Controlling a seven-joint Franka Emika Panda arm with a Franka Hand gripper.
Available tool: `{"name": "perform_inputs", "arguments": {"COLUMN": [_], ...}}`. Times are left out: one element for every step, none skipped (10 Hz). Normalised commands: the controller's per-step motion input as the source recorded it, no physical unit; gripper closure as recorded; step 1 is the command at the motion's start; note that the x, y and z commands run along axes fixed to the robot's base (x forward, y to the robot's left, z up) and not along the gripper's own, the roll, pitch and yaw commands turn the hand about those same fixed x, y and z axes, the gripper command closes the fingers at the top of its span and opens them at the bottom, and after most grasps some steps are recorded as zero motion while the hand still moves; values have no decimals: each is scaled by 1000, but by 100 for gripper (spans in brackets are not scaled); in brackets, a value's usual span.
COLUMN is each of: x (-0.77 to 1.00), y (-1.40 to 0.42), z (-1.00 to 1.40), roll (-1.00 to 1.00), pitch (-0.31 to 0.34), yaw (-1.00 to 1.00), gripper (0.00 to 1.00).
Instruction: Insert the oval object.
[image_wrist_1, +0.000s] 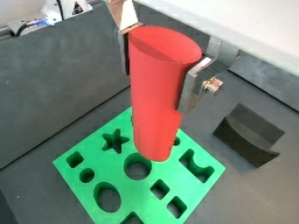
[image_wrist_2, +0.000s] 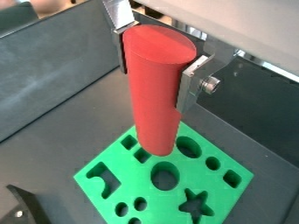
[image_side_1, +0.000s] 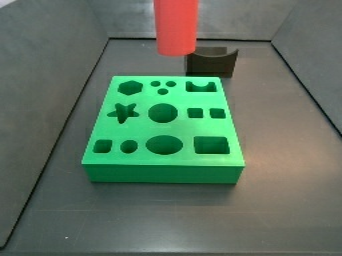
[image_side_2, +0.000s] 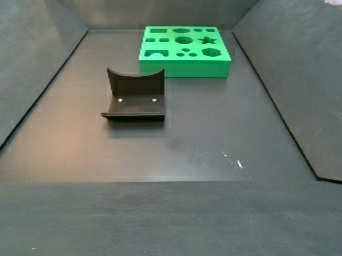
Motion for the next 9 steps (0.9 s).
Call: {"name": "perform_inputs", "arguments": {"x": [-320,-289,-223,0,391,491,286,-11,-134], "y": [-940,-977,-974,-814,-351,-174,-34,0,20], "z": [-1000,-1000,-1000,-937,-849,-700,-637,-503,-403], "roll": [53,84,126,174,190,219,171,71,0], "pitch": [-83,-123,-180,-150,-110,0,0,-63,-130], "yaw": [-311,-323,-380,-457,-343,-563,-454,-66,3], "gripper": [100,100,100,100,100,100,100,100,100]}}
